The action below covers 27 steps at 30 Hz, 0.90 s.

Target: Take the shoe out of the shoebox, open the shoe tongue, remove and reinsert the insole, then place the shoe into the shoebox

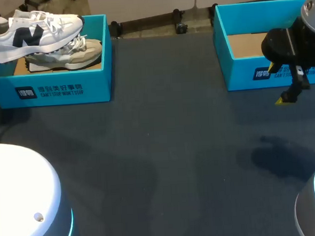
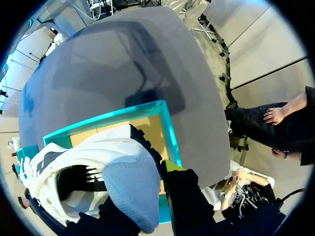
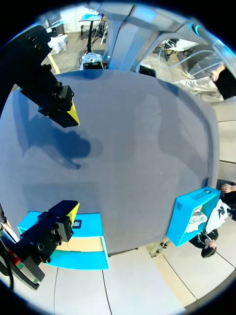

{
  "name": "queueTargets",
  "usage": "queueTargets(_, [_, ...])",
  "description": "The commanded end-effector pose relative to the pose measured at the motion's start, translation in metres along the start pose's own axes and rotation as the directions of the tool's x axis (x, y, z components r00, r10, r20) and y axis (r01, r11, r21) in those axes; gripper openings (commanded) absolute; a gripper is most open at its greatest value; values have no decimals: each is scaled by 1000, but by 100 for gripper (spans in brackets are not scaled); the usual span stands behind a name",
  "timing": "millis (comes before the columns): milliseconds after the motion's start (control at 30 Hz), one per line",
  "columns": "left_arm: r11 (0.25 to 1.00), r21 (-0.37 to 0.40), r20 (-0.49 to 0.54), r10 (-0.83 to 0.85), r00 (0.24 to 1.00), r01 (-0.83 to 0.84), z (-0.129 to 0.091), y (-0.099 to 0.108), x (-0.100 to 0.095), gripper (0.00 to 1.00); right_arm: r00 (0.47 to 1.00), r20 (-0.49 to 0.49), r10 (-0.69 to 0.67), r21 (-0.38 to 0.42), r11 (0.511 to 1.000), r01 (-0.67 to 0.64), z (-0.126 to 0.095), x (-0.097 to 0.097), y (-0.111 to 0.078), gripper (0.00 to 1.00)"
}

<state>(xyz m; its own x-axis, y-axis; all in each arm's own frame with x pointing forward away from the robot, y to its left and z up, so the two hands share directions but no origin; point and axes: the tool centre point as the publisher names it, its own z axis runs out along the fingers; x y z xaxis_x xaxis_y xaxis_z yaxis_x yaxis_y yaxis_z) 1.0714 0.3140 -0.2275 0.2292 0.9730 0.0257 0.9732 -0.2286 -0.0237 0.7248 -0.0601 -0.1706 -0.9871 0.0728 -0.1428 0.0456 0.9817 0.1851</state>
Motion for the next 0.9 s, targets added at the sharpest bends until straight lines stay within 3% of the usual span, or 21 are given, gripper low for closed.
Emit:
queueTargets(33, [1000, -3, -1, 1, 1000, -1, -2, -2, 0, 0, 1000, -2, 1, 4, 1000, -1, 1, -1, 1, 100])
queueTargets(400, [999, -47, -1, -27, 1000, 27, -23, -25, -18, 0, 1000, -2, 1, 4, 1000, -1, 1, -1, 1, 100])
queueTargets(900, [998, -29, -70, -54, 996, 52, -35, -50, -56, 0, 1000, -2, 1, 4, 1000, -1, 1, -1, 1, 100])
